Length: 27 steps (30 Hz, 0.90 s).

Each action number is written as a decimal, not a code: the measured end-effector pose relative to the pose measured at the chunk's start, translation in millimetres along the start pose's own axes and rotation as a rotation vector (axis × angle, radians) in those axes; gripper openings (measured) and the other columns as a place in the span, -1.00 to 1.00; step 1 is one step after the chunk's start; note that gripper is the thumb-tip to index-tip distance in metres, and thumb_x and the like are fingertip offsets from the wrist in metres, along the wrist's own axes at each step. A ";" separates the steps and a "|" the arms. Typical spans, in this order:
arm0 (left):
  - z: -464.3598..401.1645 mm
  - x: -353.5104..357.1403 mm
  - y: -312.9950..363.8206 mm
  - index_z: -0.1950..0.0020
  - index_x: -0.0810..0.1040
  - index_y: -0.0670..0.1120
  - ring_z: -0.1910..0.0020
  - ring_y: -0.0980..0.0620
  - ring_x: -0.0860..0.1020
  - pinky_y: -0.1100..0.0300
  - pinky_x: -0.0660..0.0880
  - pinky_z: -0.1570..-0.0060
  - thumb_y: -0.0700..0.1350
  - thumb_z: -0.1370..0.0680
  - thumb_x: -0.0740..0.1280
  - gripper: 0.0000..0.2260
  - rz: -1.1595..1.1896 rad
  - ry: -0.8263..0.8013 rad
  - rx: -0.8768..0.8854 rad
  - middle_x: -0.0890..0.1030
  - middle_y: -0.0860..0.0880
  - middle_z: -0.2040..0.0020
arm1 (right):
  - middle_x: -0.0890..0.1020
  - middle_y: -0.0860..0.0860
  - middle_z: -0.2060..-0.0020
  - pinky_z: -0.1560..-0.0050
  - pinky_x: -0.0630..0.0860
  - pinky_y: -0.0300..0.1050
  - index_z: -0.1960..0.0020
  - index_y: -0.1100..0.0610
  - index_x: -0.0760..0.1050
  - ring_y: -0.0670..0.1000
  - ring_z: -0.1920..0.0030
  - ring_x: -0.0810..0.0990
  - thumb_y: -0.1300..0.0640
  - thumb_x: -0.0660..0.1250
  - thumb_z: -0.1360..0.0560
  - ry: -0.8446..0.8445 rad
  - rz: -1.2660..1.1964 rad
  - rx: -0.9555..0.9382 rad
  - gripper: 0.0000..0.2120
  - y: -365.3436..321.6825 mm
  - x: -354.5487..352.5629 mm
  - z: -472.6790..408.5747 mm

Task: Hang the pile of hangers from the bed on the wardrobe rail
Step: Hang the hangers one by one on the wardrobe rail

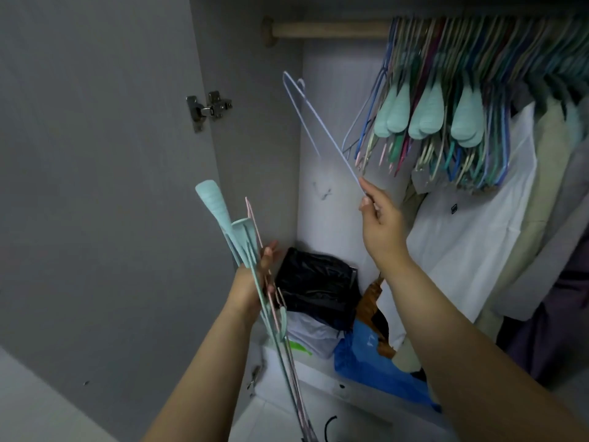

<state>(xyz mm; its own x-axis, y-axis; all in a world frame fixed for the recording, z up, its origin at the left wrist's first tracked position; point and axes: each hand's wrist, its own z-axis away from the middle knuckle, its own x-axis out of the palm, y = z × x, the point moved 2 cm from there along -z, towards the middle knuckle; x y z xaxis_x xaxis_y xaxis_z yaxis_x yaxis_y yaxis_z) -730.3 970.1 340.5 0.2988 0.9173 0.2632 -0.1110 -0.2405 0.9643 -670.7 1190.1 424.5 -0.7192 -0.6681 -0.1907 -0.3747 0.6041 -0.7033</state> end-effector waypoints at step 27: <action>8.4 -1.2 48.2 -0.26 0.57 0.05 0.38 0.16 0.49 0.31 0.41 0.47 -0.34 -0.56 0.19 -0.60 0.060 0.411 0.275 0.69 0.05 0.00 | 0.32 0.13 -0.40 -0.19 0.41 0.03 -0.53 0.09 -0.09 0.15 -0.28 0.44 -0.51 0.21 -0.31 -0.500 0.743 0.536 0.06 33.2 46.3 62.9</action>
<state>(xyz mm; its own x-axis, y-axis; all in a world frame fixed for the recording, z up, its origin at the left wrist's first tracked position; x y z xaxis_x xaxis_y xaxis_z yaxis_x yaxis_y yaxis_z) -728.1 954.8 386.9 -0.1050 0.9353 0.3380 0.1546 -0.3204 0.9346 -679.6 1151.9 349.3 -0.2925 -0.3849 -0.8754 0.4593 0.7464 -0.4816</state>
